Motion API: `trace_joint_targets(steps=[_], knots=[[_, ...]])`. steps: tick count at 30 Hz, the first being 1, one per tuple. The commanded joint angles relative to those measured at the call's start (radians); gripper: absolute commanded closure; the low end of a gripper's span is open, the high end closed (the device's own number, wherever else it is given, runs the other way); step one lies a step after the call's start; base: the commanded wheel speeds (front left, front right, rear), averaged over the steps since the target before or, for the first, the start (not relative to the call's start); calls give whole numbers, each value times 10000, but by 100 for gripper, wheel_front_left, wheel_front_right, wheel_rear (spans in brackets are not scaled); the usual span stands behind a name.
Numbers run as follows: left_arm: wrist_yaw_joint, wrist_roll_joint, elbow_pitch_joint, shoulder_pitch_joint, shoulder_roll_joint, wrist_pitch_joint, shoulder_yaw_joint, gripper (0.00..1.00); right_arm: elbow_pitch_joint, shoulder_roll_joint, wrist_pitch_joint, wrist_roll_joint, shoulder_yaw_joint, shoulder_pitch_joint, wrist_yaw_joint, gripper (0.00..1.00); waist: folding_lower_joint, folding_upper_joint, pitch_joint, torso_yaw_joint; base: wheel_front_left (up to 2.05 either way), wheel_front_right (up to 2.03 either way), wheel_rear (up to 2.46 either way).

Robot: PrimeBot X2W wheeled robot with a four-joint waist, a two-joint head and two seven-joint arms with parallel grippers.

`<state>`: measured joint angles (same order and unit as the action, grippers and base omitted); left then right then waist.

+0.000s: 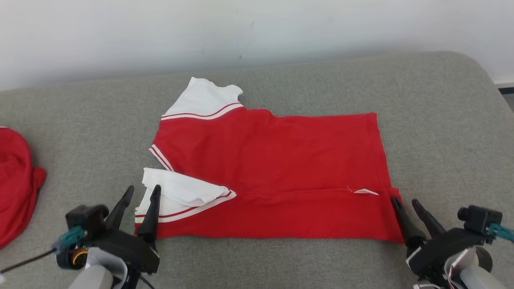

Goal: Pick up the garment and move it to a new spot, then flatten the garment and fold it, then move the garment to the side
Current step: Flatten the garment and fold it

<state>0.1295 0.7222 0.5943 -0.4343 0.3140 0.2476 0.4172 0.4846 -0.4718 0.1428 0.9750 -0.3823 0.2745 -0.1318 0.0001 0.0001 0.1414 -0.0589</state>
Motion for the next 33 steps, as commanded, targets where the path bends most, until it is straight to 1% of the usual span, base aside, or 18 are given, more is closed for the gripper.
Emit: trace_joint_targets(steps=[1, 5, 11, 15, 23, 24, 25, 26, 27, 28, 29, 30, 33], knots=[[8, -47, -137, 349, 52, 116, -137, 0, -75, -130, 163, -69, 5, -285, 24, 0, -1, -1, -197, 41, 0, 0, 0], [-96, -129, -554, 1175, -4, 179, -466, 0, -152, -148, 359, -79, 118, -832, 24, 0, -1, -1, -312, 75, 0, 0, 0], [-217, -493, -659, 1895, -8, 181, -434, 0, 90, 29, 395, -337, 286, -1029, 24, 0, -1, -1, -283, 169, 0, 0, 0], [-218, -647, -260, 1794, -92, 177, -474, 0, 462, 264, 282, -758, 240, -759, 24, 0, -1, -1, -190, 193, 0, 0, 0], [-107, -374, 944, 1202, -666, 179, -495, 0, 1358, 705, 166, -1224, 120, -451, 24, 0, -1, -1, -88, 269, 0, 0, 0], [-82, -297, 1122, 1148, -759, 179, -471, 0, 1429, 773, 146, -1227, 99, -429, 24, 25, -1, -1, -94, 276, 0, 0, 0], [-59, -227, 1307, 1063, -818, 178, -469, 0, 1487, 822, 157, -1225, 83, -418, 24, 72, -1, -1, -99, 288, 0, 0, 0], [-76, -116, 1472, 1001, -915, 178, -506, 0, 1534, 882, 181, -1209, 63, -409, 24, 93, -1, -1, -114, 306, 0, 0, 0], [-67, -20, 1673, 962, -1030, 178, -501, 52, 1577, 935, 200, -1192, 39, -402, 24, 100, -1, -1, -137, 322, 0, 0, 0], [-42, -14, 1833, 895, -1089, 175, -459, 88, 1602, 978, 209, -1167, 6, -405, 24, 100, -1, -1, -173, 336, 0, 0, 0], [-42, -14, 1833, 895, -1089, 175, -459, 88, 1602, 978, 209, -1167, 6, -405, 24, 100, -1, -1, -173, 336, 0, 0, 0], [-19, -11, 1934, 833, -1100, 174, -414, 100, 1614, 1003, 214, -1142, -34, -402, 24, 100, -1, -1, -207, 328, 0, 0, 0], [18, -16, 2064, 851, -1173, 174, -325, 100, 1623, 964, 325, -1085, -84, -456, 24, 100, -1, -1, -366, 307, 0, 0, 0]])
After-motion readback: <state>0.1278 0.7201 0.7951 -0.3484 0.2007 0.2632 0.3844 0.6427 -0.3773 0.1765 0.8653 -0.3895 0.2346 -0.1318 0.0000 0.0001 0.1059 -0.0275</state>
